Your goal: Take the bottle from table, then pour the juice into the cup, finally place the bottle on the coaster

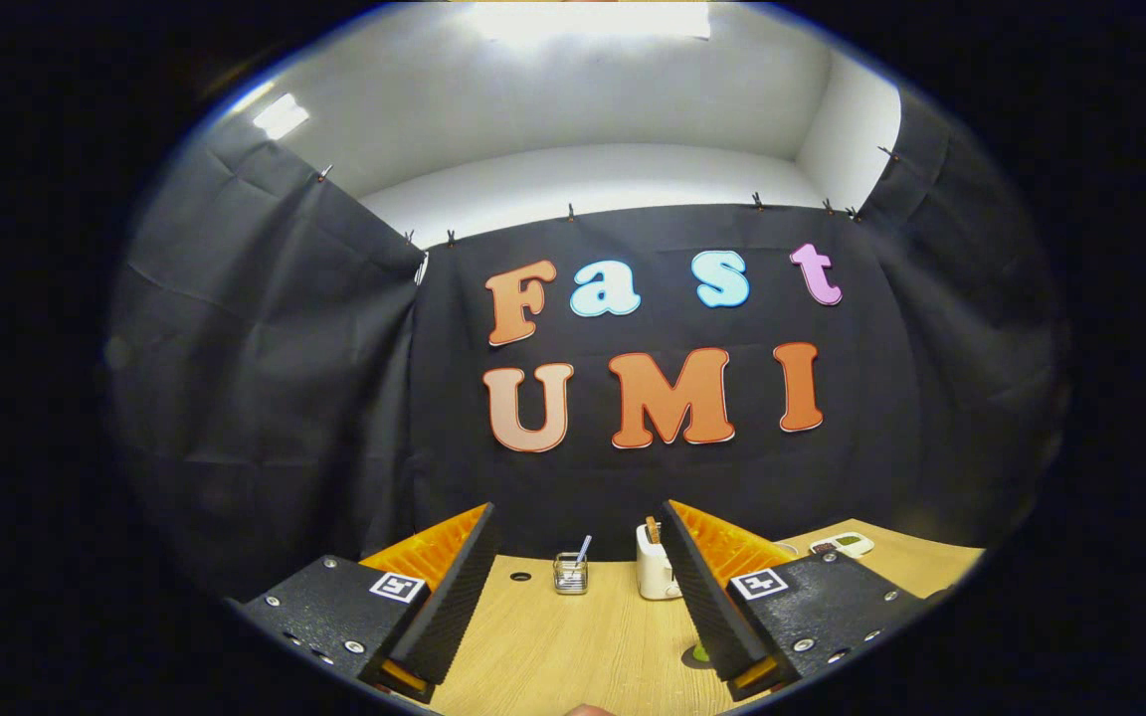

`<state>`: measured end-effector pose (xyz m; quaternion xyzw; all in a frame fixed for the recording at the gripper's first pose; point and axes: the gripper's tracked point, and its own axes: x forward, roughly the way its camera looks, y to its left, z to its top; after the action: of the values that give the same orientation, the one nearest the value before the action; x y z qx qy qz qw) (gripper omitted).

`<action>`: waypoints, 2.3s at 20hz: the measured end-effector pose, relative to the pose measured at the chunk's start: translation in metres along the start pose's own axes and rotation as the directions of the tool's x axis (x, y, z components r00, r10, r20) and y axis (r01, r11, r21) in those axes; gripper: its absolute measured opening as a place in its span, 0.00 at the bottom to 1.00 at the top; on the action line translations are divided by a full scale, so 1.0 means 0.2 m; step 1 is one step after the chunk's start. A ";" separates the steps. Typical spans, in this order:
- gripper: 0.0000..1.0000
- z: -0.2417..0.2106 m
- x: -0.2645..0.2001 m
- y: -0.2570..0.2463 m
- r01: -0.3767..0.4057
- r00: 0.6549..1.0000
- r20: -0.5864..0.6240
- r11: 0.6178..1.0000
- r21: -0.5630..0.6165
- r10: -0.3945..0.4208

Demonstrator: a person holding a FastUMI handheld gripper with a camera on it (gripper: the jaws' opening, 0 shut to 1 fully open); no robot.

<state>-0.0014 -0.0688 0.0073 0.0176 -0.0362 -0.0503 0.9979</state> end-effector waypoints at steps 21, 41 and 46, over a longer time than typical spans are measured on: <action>0.96 0.06 0.01 0.06 -0.076 0.997 -0.009 0.996 -0.038 0.076; 0.96 0.12 -0.05 0.09 -0.141 0.989 0.039 0.990 -0.025 0.142; 0.96 0.10 -0.07 0.12 -0.164 0.985 0.039 0.983 -0.087 0.168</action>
<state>-0.0144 -0.0434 0.0276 -0.0281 -0.0585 0.0312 0.9974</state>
